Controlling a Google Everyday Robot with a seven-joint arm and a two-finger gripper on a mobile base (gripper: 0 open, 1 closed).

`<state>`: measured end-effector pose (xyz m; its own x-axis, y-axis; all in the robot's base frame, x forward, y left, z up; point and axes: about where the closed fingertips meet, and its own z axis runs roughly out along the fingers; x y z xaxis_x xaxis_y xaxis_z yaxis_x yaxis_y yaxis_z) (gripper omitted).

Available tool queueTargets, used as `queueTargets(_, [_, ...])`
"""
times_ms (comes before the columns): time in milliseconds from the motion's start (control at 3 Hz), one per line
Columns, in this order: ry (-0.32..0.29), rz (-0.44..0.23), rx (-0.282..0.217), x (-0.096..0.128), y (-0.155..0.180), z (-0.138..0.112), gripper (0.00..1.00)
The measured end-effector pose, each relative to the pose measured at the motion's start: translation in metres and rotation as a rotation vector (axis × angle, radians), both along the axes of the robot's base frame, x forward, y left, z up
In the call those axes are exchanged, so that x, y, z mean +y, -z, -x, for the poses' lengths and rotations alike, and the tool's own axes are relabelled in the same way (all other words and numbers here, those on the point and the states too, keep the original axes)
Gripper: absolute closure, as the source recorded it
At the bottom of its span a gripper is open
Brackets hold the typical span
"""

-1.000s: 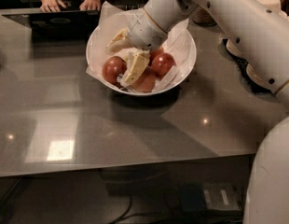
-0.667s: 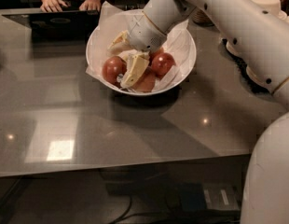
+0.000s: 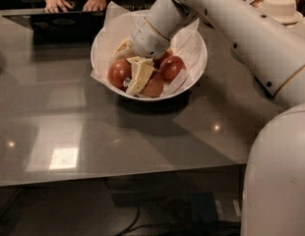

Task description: Pick apple from white bowl

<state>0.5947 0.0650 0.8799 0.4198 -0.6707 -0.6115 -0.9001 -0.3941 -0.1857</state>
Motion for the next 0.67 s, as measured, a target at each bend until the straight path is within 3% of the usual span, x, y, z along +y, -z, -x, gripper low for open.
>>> queueTargets(667, [0.000, 0.000, 0.002, 0.0005, 0.0011, -0.0002, 0.73])
